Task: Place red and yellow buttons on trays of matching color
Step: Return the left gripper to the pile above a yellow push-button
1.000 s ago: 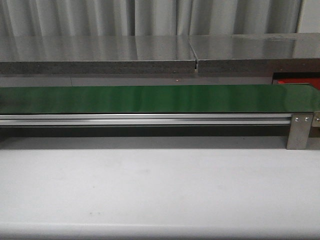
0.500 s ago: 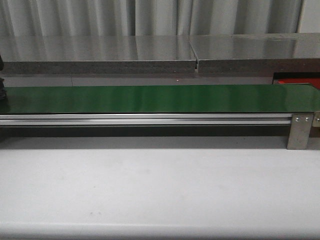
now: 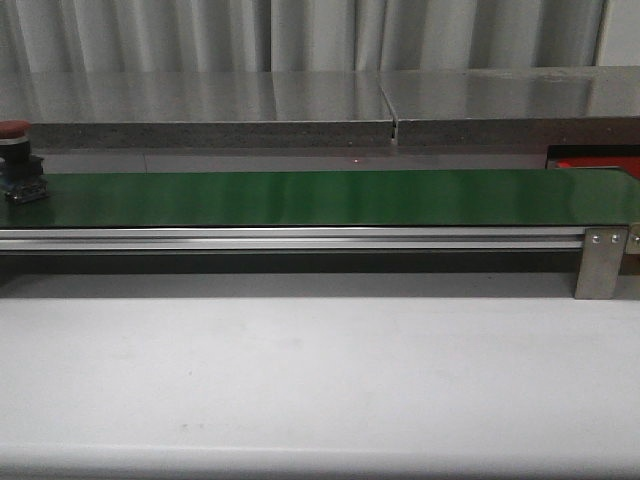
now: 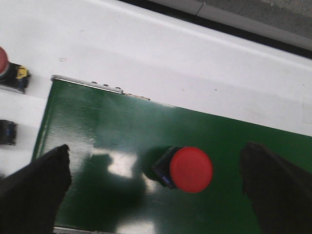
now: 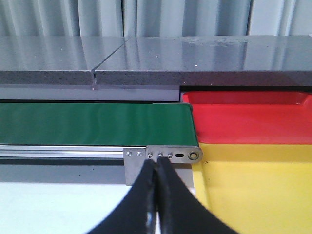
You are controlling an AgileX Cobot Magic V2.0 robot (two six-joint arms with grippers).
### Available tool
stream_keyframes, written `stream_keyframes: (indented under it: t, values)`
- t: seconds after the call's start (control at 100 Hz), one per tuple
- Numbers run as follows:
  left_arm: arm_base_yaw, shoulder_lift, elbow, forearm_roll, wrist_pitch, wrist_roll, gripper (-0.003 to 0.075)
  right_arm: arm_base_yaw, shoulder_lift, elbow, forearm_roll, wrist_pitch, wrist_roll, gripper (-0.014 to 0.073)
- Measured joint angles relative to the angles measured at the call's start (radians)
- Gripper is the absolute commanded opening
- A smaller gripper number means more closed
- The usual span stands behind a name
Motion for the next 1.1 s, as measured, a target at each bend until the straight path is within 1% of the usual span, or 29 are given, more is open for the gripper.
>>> stream_keyframes:
  t: [0.15, 0.25, 0.57, 0.69, 0.89, 1.1]
  values:
    - [0.051, -0.077, 0.039, 0.021, 0.014, 0.002, 0.0652, 0.0, 0.0, 0.0, 0.0, 0.0, 0.0, -0.0116]
    - [0.112, -0.121, 0.085, 0.029, 0.015, 0.006, 0.0652, 0.0, 0.0, 0.0, 0.0, 0.0, 0.0, -0.0116]
    - [0.315, -0.207, 0.314, 0.07, 0.016, 0.034, 0.0652, 0.0, 0.0, 0.0, 0.0, 0.0, 0.002, -0.0116]
    - [0.371, -0.207, 0.415, 0.073, -0.04, 0.038, 0.0652, 0.0, 0.0, 0.0, 0.0, 0.0, 0.002, -0.0116]
    - [0.418, -0.206, 0.554, 0.073, -0.141, 0.041, 0.0652, 0.0, 0.0, 0.0, 0.0, 0.0, 0.002, -0.0116]
    - [0.456, -0.166, 0.573, 0.073, -0.213, 0.042, 0.0652, 0.0, 0.0, 0.0, 0.0, 0.0, 0.002, -0.0116]
